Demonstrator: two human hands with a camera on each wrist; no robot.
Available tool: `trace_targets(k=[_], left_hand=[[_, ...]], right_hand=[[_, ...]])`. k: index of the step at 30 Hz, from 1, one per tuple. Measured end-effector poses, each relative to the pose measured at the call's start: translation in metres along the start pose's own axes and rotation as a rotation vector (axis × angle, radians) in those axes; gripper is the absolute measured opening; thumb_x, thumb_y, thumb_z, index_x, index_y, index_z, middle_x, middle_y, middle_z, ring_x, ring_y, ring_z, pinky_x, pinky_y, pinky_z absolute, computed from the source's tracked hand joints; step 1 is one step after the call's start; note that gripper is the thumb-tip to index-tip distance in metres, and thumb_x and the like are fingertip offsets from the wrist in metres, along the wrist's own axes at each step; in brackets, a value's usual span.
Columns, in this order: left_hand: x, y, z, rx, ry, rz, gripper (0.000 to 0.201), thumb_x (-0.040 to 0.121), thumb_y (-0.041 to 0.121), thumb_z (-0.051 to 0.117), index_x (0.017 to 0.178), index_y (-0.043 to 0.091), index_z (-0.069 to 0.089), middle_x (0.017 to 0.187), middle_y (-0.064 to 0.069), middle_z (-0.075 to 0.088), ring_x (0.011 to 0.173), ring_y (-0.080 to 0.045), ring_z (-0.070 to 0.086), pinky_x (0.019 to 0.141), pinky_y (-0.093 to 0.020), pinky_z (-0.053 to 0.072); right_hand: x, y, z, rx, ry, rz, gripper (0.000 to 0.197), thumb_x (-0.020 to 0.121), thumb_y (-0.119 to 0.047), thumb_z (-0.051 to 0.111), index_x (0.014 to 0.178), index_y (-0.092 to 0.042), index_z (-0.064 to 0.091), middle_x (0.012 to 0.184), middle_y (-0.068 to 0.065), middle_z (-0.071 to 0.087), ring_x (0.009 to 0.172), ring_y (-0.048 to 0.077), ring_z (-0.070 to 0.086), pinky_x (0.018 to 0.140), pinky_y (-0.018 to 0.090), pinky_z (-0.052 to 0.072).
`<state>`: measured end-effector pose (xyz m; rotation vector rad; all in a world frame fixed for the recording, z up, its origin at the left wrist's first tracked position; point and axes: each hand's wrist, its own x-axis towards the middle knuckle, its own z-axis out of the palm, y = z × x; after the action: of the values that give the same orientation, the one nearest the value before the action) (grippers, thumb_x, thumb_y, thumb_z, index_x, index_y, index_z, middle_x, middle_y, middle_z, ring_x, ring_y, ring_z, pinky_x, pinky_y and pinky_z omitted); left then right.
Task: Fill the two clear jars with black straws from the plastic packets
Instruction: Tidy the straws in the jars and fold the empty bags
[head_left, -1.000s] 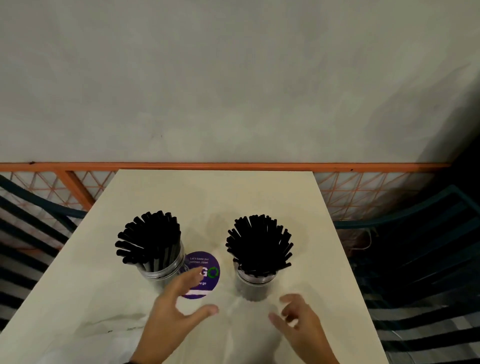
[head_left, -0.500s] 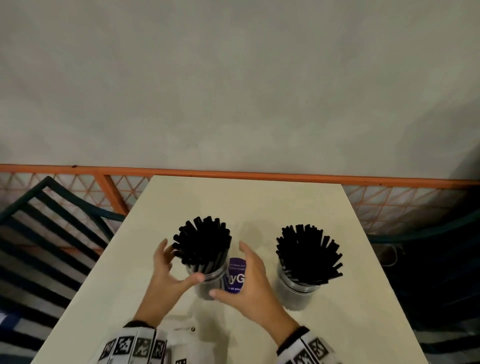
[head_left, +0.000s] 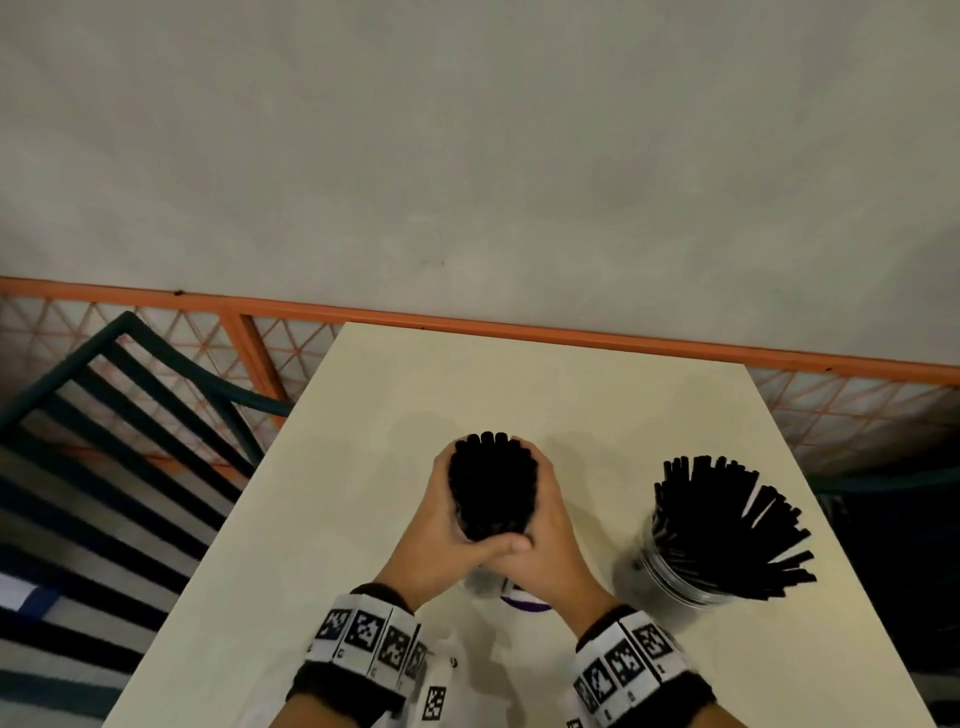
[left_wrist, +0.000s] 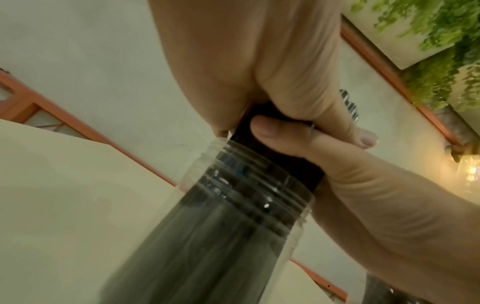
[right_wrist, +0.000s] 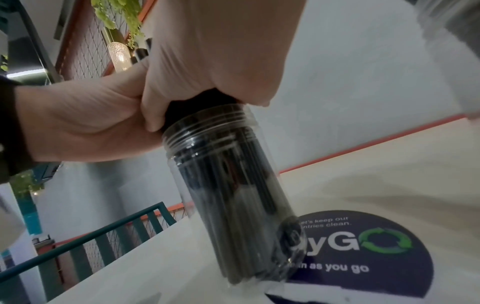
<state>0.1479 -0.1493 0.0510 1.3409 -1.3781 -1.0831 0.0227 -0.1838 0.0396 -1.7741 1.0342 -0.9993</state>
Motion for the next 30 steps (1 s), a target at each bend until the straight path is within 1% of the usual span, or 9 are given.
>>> trace_targets(k=[3, 7, 10, 12, 15, 18, 21, 25, 30], left_hand=[[-0.006, -0.003, -0.009, 0.009, -0.001, 0.015, 0.115, 0.043, 0.044, 0.087, 0.130, 0.046, 0.013, 0.133, 0.025, 0.030, 0.120, 0.020, 0.033, 0.094, 0.001, 0.030], [-0.005, -0.012, -0.030, 0.079, -0.031, -0.020, 0.135, 0.032, 0.062, 0.083, 0.138, 0.043, 0.001, 0.143, 0.016, 0.025, 0.136, -0.001, 0.024, 0.110, -0.018, 0.022], [0.000, -0.010, -0.031, 0.120, -0.075, -0.035, 0.139, 0.031, 0.062, 0.083, 0.140, 0.039, 0.000, 0.137, 0.015, 0.033, 0.131, -0.005, 0.035, 0.111, -0.027, 0.028], [0.005, -0.005, -0.025, 0.096, -0.087, -0.024, 0.135, 0.034, 0.053, 0.086, 0.140, 0.037, 0.003, 0.132, 0.026, 0.034, 0.125, 0.007, 0.039, 0.106, -0.018, 0.033], [0.010, -0.001, -0.011, 0.068, -0.039, 0.015, 0.111, 0.048, 0.033, 0.089, 0.135, 0.033, 0.020, 0.127, 0.025, 0.042, 0.115, 0.019, 0.041, 0.093, -0.003, 0.036], [0.008, -0.001, -0.003, 0.038, 0.069, 0.041, 0.085, 0.053, 0.041, 0.082, 0.122, 0.041, 0.033, 0.122, 0.022, 0.050, 0.113, 0.013, 0.047, 0.088, -0.004, 0.038], [0.006, -0.001, -0.001, 0.004, 0.097, 0.034, 0.076, 0.055, 0.041, 0.079, 0.116, 0.040, 0.035, 0.119, 0.018, 0.051, 0.111, 0.012, 0.049, 0.086, -0.002, 0.038], [0.008, 0.000, -0.002, -0.001, 0.107, 0.068, 0.073, 0.059, 0.028, 0.082, 0.115, 0.037, 0.036, 0.117, 0.017, 0.052, 0.109, 0.014, 0.049, 0.084, -0.001, 0.038], [0.007, 0.000, -0.001, -0.003, 0.102, 0.044, 0.074, 0.061, 0.026, 0.079, 0.118, 0.035, 0.034, 0.118, 0.017, 0.051, 0.108, 0.017, 0.048, 0.084, 0.000, 0.038]], right_hand=[[-0.010, 0.015, -0.006, 0.003, -0.038, 0.056, 0.111, 0.049, -0.065, 0.077, 0.136, -0.051, 0.009, 0.143, -0.007, 0.032, 0.136, 0.020, 0.034, 0.111, 0.054, 0.030], [-0.014, 0.020, -0.018, 0.044, -0.074, 0.153, 0.132, 0.034, -0.058, 0.088, 0.138, -0.047, 0.008, 0.141, -0.008, 0.031, 0.130, 0.010, 0.042, 0.108, 0.043, 0.039], [-0.006, 0.012, -0.018, 0.087, -0.101, 0.094, 0.115, 0.035, -0.056, 0.088, 0.128, -0.058, 0.019, 0.135, -0.015, 0.042, 0.128, 0.002, 0.042, 0.111, 0.039, 0.037], [0.003, 0.007, -0.014, 0.099, -0.116, 0.067, 0.097, 0.040, -0.062, 0.082, 0.117, -0.070, 0.023, 0.126, -0.037, 0.043, 0.125, -0.005, 0.042, 0.113, 0.032, 0.032], [0.012, -0.001, -0.005, -0.013, -0.110, 0.011, 0.077, 0.053, -0.057, 0.075, 0.112, -0.071, 0.028, 0.115, -0.049, 0.040, 0.118, -0.008, 0.044, 0.115, 0.052, 0.024], [0.014, 0.001, 0.001, -0.019, -0.077, 0.013, 0.063, 0.055, -0.043, 0.070, 0.102, -0.065, 0.035, 0.104, -0.040, 0.049, 0.107, -0.010, 0.048, 0.117, 0.052, 0.016], [0.012, 0.007, 0.003, -0.086, -0.070, 0.011, 0.055, 0.056, -0.050, 0.067, 0.102, -0.054, 0.037, 0.107, -0.022, 0.055, 0.111, -0.007, 0.049, 0.120, 0.034, -0.007], [0.012, 0.006, 0.003, -0.110, -0.041, -0.032, 0.053, 0.056, -0.046, 0.069, 0.099, -0.054, 0.039, 0.102, -0.025, 0.053, 0.106, -0.012, 0.049, 0.110, 0.008, -0.013], [0.015, 0.010, 0.002, -0.165, -0.091, -0.007, 0.068, 0.056, -0.056, 0.065, 0.117, -0.040, 0.041, 0.117, -0.022, 0.048, 0.129, 0.000, 0.036, 0.116, 0.025, -0.012]])
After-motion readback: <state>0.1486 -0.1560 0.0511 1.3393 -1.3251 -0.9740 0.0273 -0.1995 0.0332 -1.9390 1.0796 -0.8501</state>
